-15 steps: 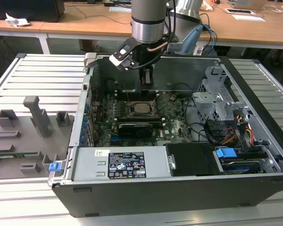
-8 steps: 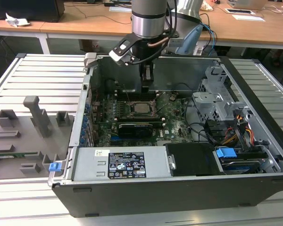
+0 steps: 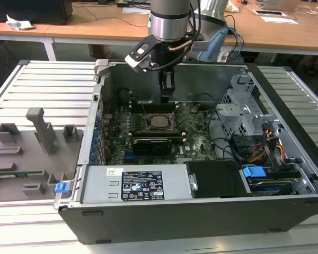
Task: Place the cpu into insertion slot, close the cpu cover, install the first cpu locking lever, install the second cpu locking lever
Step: 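Close the cpu cover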
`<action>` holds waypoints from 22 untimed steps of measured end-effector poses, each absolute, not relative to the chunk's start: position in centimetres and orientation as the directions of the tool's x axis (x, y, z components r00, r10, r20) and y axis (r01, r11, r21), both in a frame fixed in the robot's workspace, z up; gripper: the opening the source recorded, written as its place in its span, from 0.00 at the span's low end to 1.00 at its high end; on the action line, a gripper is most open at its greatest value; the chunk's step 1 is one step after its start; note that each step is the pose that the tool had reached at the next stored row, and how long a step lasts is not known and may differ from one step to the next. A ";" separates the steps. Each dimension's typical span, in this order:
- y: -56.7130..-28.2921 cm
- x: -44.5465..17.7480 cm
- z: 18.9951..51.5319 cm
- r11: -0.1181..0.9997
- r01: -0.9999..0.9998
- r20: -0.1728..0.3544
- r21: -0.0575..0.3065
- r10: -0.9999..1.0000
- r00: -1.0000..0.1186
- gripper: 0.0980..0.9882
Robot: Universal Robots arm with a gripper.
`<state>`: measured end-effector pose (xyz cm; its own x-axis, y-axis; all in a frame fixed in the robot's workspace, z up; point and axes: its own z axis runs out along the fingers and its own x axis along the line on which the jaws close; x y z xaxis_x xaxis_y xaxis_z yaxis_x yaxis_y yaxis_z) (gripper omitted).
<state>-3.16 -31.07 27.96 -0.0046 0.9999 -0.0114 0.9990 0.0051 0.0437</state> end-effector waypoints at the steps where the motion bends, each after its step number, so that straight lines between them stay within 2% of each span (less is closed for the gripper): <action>1: -31.1 -3.1 28.0 0.005 0.999 -0.012 0.044 1.000 -0.005 0.01; 22: -30.9 -2.5 28.0 0.005 0.999 -0.016 0.044 1.000 -0.005 0.01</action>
